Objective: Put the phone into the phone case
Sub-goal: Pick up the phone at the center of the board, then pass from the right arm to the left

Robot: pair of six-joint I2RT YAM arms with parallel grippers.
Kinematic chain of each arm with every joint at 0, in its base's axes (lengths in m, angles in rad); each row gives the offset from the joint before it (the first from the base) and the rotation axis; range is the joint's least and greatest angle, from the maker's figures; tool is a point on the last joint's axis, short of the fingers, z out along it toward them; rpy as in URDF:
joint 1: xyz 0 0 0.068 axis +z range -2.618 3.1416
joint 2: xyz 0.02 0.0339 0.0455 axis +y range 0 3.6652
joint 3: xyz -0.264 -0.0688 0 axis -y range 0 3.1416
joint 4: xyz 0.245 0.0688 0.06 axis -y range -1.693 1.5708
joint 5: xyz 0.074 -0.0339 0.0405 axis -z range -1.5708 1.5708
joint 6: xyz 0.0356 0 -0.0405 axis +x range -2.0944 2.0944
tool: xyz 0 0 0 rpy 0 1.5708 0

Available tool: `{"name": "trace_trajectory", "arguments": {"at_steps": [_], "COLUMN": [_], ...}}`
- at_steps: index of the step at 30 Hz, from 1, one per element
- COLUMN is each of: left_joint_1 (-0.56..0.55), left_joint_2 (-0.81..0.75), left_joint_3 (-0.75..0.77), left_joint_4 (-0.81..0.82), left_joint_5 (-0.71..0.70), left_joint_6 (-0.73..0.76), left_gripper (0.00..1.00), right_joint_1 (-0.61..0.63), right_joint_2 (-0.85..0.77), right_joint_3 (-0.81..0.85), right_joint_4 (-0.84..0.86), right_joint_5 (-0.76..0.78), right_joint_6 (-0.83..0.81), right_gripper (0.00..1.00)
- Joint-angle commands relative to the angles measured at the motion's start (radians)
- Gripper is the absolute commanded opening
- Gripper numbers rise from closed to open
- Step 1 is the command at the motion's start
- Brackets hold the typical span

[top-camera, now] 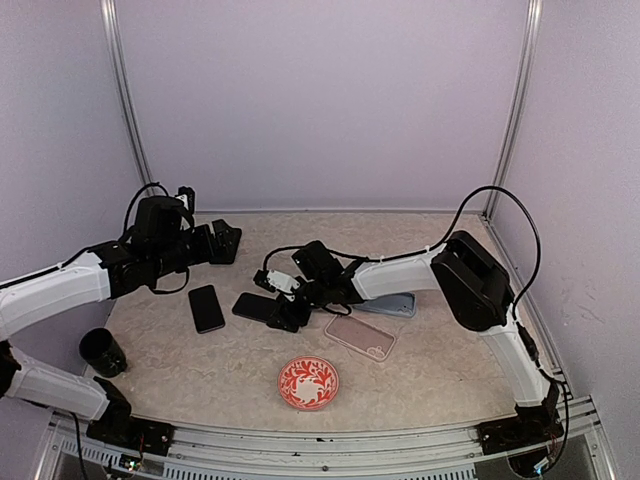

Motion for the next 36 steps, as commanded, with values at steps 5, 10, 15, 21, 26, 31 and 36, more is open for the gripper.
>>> {"name": "trace_trajectory", "arguments": {"at_steps": [5,10,15,21,26,31,36], "left_joint_1": [0.000,0.001,0.006,0.052,0.092,0.092,0.111], "left_joint_2": [-0.075,-0.083,-0.076,-0.063,-0.040,0.028,0.055], "left_joint_3": [-0.113,-0.132,-0.121,-0.164,-0.183,-0.114,-0.101], "left_joint_4": [0.180,0.244,0.266,0.354,0.422,0.340,0.328], "left_joint_5": [0.066,0.158,0.193,0.363,0.499,0.549,0.620], "left_joint_6": [0.016,0.010,-0.017,-0.052,-0.124,-0.093,-0.098], "left_gripper": [0.99,0.99,0.99,0.99,0.99,0.99,0.99], "right_joint_1": [-0.001,-0.001,-0.001,-0.001,-0.001,-0.001,-0.001], "right_joint_2": [-0.130,-0.213,-0.298,-0.387,-0.462,-0.538,-0.612], "right_joint_3": [-0.161,-0.228,-0.294,-0.347,-0.410,-0.486,-0.551], "right_joint_4": [0.093,0.171,0.215,0.244,0.277,0.313,0.350], "right_joint_5": [0.044,0.082,0.120,0.152,0.180,0.206,0.213], "right_joint_6": [-0.006,-0.005,-0.021,-0.035,-0.049,-0.063,-0.086], "right_gripper": [0.55,0.54,0.54,0.54,0.54,0.54,0.54]}}
